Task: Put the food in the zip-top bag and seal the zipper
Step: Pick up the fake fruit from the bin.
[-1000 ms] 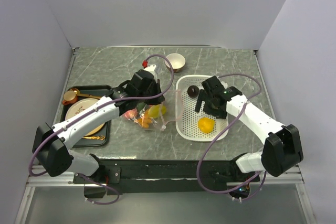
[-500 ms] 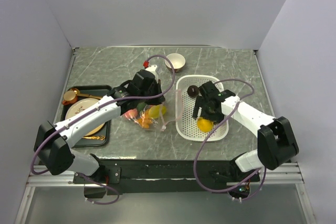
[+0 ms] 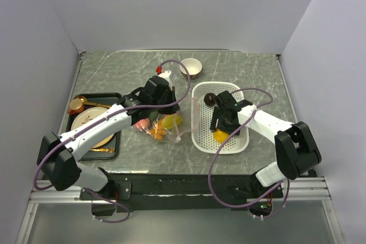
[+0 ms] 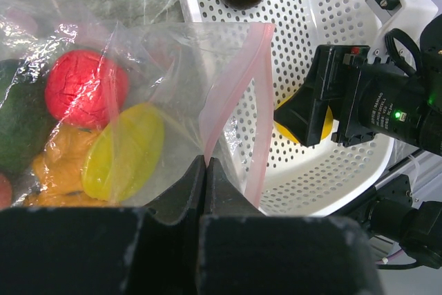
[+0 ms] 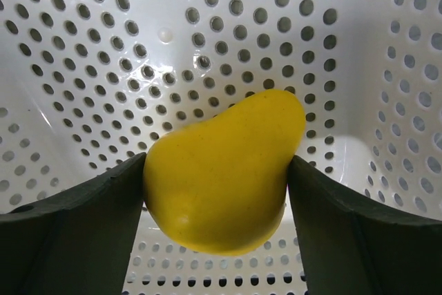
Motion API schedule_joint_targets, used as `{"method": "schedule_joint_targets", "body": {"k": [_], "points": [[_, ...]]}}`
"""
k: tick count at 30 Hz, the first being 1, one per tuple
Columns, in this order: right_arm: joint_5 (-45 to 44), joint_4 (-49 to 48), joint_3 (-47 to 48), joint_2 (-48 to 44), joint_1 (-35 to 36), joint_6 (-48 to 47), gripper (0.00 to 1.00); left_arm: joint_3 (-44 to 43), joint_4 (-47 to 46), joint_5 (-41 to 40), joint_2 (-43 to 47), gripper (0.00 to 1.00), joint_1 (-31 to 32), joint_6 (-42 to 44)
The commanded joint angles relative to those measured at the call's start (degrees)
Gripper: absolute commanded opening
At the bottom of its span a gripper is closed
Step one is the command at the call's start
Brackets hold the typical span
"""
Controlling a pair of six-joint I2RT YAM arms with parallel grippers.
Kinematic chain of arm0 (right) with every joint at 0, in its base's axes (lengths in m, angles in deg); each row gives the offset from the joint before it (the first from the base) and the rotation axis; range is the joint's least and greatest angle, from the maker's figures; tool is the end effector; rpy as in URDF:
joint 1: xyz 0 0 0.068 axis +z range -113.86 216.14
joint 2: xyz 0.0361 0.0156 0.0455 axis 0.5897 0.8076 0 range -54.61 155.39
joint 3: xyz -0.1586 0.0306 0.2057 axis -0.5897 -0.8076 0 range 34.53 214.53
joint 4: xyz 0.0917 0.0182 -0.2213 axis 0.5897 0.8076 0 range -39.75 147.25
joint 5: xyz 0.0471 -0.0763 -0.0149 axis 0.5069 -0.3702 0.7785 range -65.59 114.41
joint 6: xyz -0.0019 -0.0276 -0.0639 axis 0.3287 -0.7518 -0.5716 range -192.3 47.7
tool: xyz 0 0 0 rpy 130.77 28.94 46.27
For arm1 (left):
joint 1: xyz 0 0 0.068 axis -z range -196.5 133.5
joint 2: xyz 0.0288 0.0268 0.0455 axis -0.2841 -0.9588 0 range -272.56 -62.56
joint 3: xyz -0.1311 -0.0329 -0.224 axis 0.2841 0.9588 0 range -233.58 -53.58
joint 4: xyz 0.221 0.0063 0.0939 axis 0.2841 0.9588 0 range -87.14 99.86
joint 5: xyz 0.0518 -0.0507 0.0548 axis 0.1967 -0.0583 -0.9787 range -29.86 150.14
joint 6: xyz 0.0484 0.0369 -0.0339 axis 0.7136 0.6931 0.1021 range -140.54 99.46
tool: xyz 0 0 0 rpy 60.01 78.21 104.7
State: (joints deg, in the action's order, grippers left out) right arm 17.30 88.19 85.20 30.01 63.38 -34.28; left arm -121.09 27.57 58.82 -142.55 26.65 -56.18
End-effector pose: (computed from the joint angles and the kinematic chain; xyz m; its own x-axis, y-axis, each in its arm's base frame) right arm 0.2296 0.1103 0.1666 -0.9244 0.2114 -0.3175 0.1895 0.9769 0.0990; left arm 0.2271 -0.2111 0.2936 -0.7489 -0.0961 -0.6556 0.2880 0.8439 -0.4527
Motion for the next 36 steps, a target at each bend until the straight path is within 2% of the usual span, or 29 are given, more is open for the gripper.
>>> {"method": "schedule_joint_targets", "body": {"k": [1,2,3,6,8,18,23,27,36], "points": [[-1.0,-2.4,-0.5,0.5,0.4,0.0,0.65,-1.0,-1.1,0.2,0.6,0.01,-0.2,0.0],[-0.7,-2.5,-0.3,0.7,0.4,-0.1,0.60,-1.0,-0.9,0.0,0.5,0.01,-0.2,0.2],[-0.5,-2.5,-0.3,0.9,0.4,-0.2,0.50,-1.1,-0.8,0.0,0.6,0.01,-0.2,0.2],[0.0,-2.7,-0.1,0.4,0.5,-0.5,0.34,-1.3,-0.7,-0.1,0.8,0.01,-0.3,0.3],[0.3,-2.7,0.3,-0.2,0.4,-0.6,0.31,-1.1,-0.9,-0.2,0.8,0.01,-0.2,0.2],[-1.9,0.2,7.4,-8.6,0.7,-1.4,0.28,-0.9,-1.2,0.4,0.9,0.01,-0.2,-0.2],[5.1,-2.7,9.4,-13.3,1.1,-0.2,0.28,-1.2,-1.5,0.7,0.7,0.01,-0.3,-0.2],[6.9,-6.0,9.4,-17.7,2.9,1.4,0.28,-1.2,-3.2,0.9,-0.1,0.01,-0.2,-0.8],[12.5,-8.2,11.9,-19.1,6.4,-1.3,0.27,-5.4,-3.6,1.6,-4.1,0.01,-0.2,-0.3]]}}
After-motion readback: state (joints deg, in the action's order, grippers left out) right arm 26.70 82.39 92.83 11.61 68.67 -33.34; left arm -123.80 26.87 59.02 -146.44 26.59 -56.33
